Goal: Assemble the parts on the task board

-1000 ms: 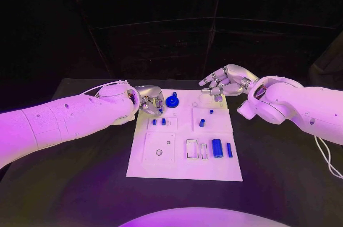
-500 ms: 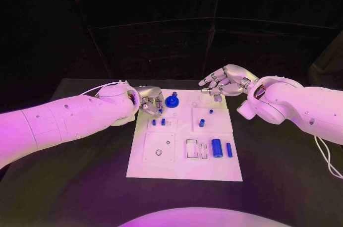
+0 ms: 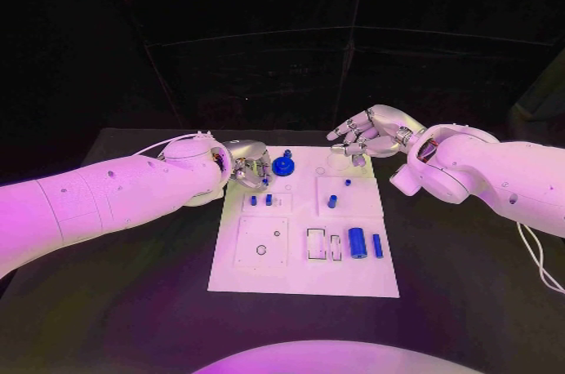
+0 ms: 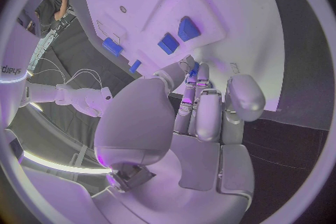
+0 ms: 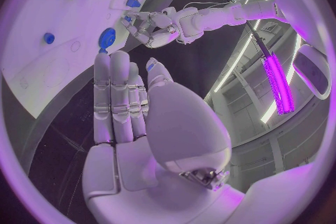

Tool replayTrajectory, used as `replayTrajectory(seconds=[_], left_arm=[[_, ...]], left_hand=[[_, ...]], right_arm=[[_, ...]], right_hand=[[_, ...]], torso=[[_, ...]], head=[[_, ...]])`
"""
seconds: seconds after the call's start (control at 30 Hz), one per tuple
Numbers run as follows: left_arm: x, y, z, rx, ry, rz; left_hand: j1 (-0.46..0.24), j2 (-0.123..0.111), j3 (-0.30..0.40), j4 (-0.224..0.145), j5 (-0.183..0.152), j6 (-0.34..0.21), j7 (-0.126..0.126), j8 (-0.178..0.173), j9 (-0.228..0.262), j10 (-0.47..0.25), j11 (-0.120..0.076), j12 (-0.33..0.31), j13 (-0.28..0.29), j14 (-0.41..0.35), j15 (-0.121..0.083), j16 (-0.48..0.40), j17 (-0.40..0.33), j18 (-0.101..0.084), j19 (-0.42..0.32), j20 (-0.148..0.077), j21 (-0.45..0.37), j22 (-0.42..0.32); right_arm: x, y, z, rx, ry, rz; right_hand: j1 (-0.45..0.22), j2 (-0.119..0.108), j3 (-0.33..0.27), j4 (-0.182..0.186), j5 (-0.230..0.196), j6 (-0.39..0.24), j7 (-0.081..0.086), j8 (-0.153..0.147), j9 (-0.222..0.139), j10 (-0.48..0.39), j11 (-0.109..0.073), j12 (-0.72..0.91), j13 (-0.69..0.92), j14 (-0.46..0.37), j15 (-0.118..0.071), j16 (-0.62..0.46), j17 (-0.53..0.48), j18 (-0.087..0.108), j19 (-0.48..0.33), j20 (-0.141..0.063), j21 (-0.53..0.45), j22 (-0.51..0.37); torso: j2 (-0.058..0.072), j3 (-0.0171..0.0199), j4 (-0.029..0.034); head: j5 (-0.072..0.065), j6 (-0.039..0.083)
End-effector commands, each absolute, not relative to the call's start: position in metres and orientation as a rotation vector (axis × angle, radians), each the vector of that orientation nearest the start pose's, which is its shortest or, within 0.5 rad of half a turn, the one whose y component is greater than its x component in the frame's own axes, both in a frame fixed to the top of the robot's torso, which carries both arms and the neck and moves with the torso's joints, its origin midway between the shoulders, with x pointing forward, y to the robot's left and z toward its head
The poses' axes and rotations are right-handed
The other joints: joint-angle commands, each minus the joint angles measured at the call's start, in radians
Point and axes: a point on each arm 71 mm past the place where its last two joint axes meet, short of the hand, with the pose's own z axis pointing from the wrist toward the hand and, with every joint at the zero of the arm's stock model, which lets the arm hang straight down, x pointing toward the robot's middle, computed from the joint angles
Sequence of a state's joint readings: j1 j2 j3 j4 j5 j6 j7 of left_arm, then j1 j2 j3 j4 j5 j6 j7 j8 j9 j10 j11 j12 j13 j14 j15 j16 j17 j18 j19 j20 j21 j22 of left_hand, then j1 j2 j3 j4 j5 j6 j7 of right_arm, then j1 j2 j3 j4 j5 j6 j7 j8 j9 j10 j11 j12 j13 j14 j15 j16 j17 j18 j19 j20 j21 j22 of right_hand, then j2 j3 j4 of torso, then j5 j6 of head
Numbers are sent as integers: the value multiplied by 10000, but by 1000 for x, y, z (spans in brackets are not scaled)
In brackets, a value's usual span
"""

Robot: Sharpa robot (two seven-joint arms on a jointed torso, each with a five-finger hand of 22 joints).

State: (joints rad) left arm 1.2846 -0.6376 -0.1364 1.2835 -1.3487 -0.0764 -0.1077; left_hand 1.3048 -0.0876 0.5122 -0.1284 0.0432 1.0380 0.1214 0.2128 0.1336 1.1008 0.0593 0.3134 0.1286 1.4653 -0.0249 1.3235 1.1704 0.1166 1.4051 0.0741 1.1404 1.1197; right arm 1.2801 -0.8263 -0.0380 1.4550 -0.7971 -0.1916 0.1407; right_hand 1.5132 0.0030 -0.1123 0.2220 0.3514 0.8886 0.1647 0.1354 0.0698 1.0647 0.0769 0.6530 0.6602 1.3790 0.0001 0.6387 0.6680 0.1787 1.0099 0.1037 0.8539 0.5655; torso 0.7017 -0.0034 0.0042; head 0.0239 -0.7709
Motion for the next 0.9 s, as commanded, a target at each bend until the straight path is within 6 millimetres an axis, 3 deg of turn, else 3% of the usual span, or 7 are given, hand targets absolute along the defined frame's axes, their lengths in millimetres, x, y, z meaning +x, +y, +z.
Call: replayTrajectory(seconds=[0.03, 0.4, 0.7, 0.9], left_arm=[[526, 161, -205, 2203, 19310, -5962], [526, 163, -206, 2200, 19501, -5826], [526, 164, -206, 2163, 19497, -5786], [526, 165, -205, 2082, 19358, -5783]], left_hand=[[-92, -21, 23, 27, 38, -19, 74, -62, -26, 3, 46, -67, -26, 186, 48, -26, -17, -153, 61, 44, 43, 10], [-164, -83, 3, 30, 37, -98, 112, -192, -88, -112, 104, -232, -112, 178, 93, -37, -64, -152, 43, 78, 28, 6], [-275, -406, -76, -56, 38, -566, 249, -568, -271, -514, 259, -552, -281, 135, 206, -109, -218, -131, -23, 162, -96, -102], [-314, -484, -113, -71, 38, -846, 310, -783, -383, -778, 331, -720, -379, 132, 265, -115, -261, -110, -63, 219, -184, -180]], right_arm=[[507, -203, -149, 2808, 17171, 11504], [507, -204, -149, 2815, 17178, 11494], [508, -204, -149, 2821, 17176, 11481], [508, -205, -149, 2829, 17200, 11467]], right_hand=[[16, 18, -4, 64, 49, -78, 15, 45, 11, -87, -4, -2, -12, -60, 4, -38, 10, 41, -30, 65, -35, -11], [19, 13, -6, 73, 55, -81, 17, 60, 13, -98, -1, 8, -18, -71, 8, -72, 0, 41, -36, 69, -50, -17], [24, 2, -10, 76, 57, -91, 20, 66, 12, -123, 4, 7, -26, -90, 13, -89, 6, 40, -47, 73, -65, -22], [26, 1, -10, 77, 58, -94, 22, 67, 12, -130, 5, 6, -28, -96, 15, -95, 7, 39, -50, 74, -69, -24]], torso=[[-3, 1, 0], [-6, -2, 6], [-6, -6, 2], [-7, -5, 11]], head=[[-10, 15], [-26, 0], [-22, -8], [-14, -43]])
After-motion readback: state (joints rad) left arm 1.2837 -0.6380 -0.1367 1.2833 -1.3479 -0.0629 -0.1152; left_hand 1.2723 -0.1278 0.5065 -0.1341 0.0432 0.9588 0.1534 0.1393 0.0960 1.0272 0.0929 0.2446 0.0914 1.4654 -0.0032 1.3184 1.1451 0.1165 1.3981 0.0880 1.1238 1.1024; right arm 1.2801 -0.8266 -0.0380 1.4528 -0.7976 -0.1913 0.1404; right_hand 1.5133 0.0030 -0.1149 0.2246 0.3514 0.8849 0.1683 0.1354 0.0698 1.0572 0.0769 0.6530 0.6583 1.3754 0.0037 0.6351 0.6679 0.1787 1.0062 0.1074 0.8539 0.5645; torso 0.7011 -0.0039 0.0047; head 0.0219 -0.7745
